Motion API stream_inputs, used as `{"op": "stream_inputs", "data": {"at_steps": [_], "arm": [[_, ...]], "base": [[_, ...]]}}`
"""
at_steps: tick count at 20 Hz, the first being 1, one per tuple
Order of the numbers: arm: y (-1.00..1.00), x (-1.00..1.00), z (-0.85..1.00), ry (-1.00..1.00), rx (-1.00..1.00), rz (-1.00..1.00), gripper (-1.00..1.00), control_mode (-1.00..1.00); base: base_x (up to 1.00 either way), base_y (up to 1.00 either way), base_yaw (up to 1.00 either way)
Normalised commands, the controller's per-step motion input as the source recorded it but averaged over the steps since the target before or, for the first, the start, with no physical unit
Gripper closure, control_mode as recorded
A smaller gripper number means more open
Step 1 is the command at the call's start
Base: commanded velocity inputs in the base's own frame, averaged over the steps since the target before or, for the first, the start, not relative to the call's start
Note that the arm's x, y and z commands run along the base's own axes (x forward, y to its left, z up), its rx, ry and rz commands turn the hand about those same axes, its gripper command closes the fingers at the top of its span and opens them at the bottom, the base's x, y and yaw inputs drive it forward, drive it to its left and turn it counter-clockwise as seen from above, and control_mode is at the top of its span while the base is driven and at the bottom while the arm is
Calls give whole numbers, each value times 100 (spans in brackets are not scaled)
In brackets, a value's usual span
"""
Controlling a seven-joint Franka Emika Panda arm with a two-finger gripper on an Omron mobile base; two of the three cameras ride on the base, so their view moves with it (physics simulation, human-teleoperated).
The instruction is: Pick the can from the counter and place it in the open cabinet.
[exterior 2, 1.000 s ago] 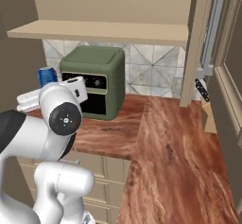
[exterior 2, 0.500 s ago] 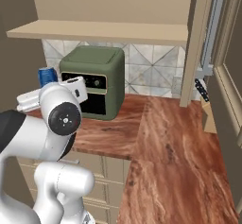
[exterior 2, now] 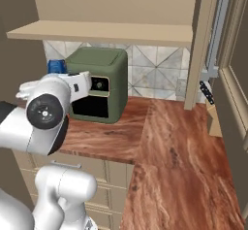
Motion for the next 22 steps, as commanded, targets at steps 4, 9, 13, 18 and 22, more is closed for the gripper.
{"op": "stream_inputs", "data": {"at_steps": [4, 9, 13, 18, 22], "arm": [[7, -8, 57, -10, 2, -38, 100, -100], [10, -12, 8, -3, -6, -36, 100, -100], [0, -16, 53, -4, 0, -31, 100, -100], [0, -5, 66, 0, -2, -10, 100, -100], [-3, 19, 57, -2, -4, -5, 100, -100]], "base": [[0, 0, 0], [0, 0, 0], [0, 0, 0], [0, 0, 0], [0, 0, 0]]}}
